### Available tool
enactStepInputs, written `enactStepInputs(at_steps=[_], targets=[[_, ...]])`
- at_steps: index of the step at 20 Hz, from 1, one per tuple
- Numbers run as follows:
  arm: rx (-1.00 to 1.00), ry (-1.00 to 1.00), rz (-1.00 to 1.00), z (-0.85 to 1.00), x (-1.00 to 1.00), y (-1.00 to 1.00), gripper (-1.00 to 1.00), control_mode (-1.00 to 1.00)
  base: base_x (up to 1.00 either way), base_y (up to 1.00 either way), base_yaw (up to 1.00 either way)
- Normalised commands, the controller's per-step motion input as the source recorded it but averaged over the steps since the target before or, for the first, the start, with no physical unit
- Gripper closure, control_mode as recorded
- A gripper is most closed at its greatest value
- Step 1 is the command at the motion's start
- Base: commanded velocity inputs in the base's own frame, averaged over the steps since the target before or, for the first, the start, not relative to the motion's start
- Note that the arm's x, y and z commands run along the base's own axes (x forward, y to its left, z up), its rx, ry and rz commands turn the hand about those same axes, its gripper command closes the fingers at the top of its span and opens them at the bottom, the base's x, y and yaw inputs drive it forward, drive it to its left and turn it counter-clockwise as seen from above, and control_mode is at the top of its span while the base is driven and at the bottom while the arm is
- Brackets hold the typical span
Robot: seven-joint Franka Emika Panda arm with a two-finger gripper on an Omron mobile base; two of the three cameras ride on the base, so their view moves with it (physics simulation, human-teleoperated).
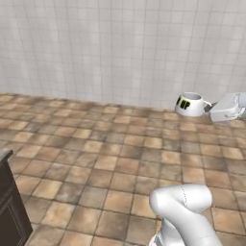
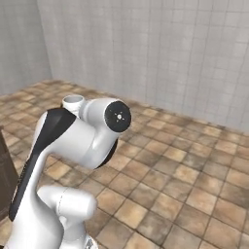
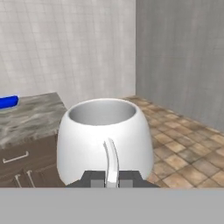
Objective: There is a tray on the dining counter. Grab the cup, mug, and pitcher and place them on the tray. The pitcher may be placed next to the tray if it cannot fit the tray.
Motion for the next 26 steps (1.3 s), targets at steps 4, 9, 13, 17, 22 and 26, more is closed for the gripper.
enactStepInputs(at_steps=[4,9,13,17,22,26], targets=[[0.00,0.00,0.00,0.00,0.00,0.00,1.00,1.00,0.93,0.17,0.23],[0.00,0.00,0.00,0.00,0.00,0.00,1.00,1.00,0.89,0.15,0.31],[0.00,0.00,0.00,0.00,0.00,0.00,1.00,1.00,0.86,0.14,0.35],[0.00,0.00,0.00,0.00,0.00,0.00,1.00,1.00,0.87,0.14,0.33],[0.00,0.00,0.00,0.00,0.00,0.00,1.00,1.00,0.88,0.15,0.32],[0.00,0.00,0.00,0.00,0.00,0.00,1.00,1.00,0.88,0.15,0.32]])
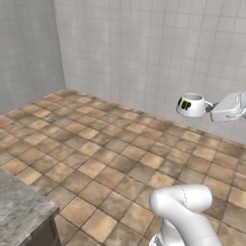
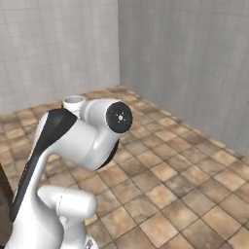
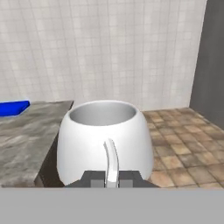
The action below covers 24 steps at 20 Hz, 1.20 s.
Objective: There is a tray on the dining counter. Grab the cup, mug, and pitcher and place them on the tray. The pitcher may be placed next to the tray if it cannot fit the tray.
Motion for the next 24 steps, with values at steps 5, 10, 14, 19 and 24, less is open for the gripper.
enactStepInputs(at_steps=[5,10,14,19,24], targets=[[0.00,0.00,0.00,0.00,0.00,0.00,1.00,1.00,0.85,0.14,0.35],[0.00,0.00,0.00,0.00,0.00,0.00,1.00,1.00,0.88,0.14,0.32],[0.00,0.00,0.00,0.00,0.00,0.00,1.00,1.00,0.90,0.14,0.29],[0.00,0.00,0.00,0.00,0.00,0.00,1.00,1.00,0.87,0.13,0.33],[0.00,0.00,0.00,0.00,0.00,0.00,1.00,1.00,0.89,0.07,0.30]])
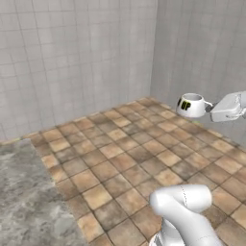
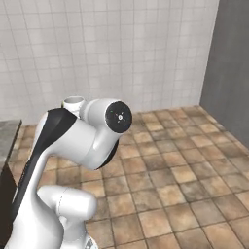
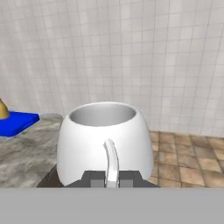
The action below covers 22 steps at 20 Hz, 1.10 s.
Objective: There is a tray on the dining counter. Grab the cup, mug, and pitcher and place them on the tray. The pitcher may be placed next to the tray if it cannot fit the tray.
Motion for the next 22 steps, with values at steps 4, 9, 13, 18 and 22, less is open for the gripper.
enactStepInputs(at_steps=[4,9,13,18,22], targets=[[0.00,0.00,0.00,0.00,0.00,0.00,1.00,1.00,0.89,0.04,0.29],[0.00,0.00,0.00,0.00,0.00,0.00,1.00,1.00,0.88,0.03,0.31],[0.00,0.00,0.00,0.00,0.00,0.00,1.00,1.00,0.90,0.01,0.26],[0.00,0.00,0.00,0.00,0.00,0.00,1.00,1.00,0.92,0.00,0.24],[0.00,0.00,0.00,0.00,0.00,0.00,1.00,1.00,0.91,0.00,0.24]])
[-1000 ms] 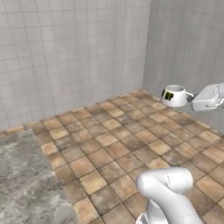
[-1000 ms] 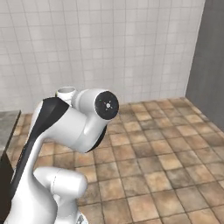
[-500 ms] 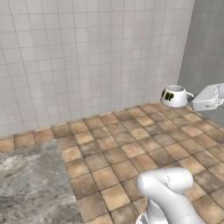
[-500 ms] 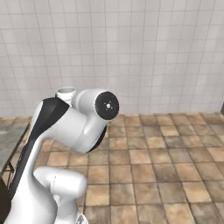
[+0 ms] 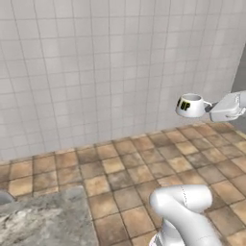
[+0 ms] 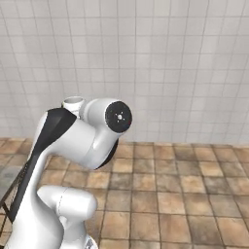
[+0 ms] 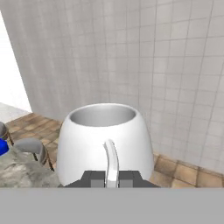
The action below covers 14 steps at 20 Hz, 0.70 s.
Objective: There is a tray on the dining counter. Grab the cup, mug, and pitcher and place them on the tray. The pitcher may be placed next to the tray if it cannot fit the tray.
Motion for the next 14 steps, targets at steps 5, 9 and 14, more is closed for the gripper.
enactStepInputs(at_steps=[5,9,14], targets=[[0.00,0.00,0.00,0.00,0.00,0.00,1.00,1.00,0.91,0.00,0.25],[0.00,0.00,0.00,0.00,0.00,0.00,1.00,1.00,0.89,0.00,0.27],[0.00,0.00,0.00,0.00,0.00,0.00,1.00,1.00,0.84,0.00,0.34]])
